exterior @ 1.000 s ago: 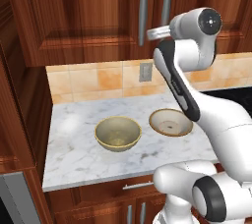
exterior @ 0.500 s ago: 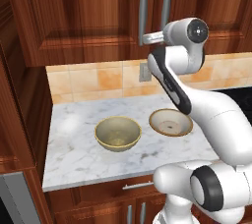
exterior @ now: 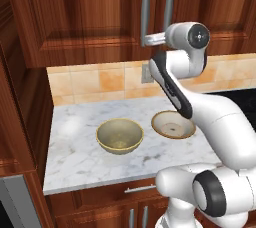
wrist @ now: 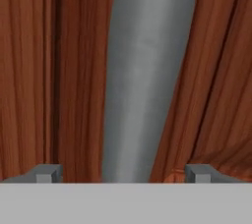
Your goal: Open the cabinet. Pick the bowls from the counter and place them in the cabinet. Then close the cabinet.
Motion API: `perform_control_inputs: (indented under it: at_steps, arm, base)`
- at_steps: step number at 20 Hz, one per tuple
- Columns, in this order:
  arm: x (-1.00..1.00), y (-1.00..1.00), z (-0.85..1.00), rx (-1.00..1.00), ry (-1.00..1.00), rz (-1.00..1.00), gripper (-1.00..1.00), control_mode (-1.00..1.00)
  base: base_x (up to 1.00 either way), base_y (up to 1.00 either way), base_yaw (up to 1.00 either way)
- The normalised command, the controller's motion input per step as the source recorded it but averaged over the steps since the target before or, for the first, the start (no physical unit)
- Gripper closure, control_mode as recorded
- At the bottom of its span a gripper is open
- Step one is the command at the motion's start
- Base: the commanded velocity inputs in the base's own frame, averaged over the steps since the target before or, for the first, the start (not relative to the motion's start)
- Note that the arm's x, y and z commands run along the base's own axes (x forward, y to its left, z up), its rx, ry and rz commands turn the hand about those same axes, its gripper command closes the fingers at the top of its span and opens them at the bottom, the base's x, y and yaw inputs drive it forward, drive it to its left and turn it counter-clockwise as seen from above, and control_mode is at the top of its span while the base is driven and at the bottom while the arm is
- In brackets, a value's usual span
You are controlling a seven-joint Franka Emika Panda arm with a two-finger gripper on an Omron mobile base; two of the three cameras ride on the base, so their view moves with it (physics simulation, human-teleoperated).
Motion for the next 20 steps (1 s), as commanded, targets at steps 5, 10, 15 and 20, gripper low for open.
perform_control_inputs:
  at_steps: [5, 10, 15, 20]
  arm:
    - [0.15, -0.95, -0.27, 0.19, 0.00, 0.12, 1.00, -1.00]
    - [0.00, -1.00, -0.09, 0.27, 0.00, 0.11, 1.00, -1.00]
    - [-0.29, -1.00, -0.02, 0.28, -0.06, 0.09, 1.00, -1.00]
    - [-0.73, -1.00, 0.00, 0.28, -0.17, 0.08, 1.00, -1.00]
  base:
    - [0.00, 0.00, 0.00]
    - [0.00, 0.00, 0.00]
    - [0.00, 0.00, 0.00]
    - [0.00, 0.00, 0.00]
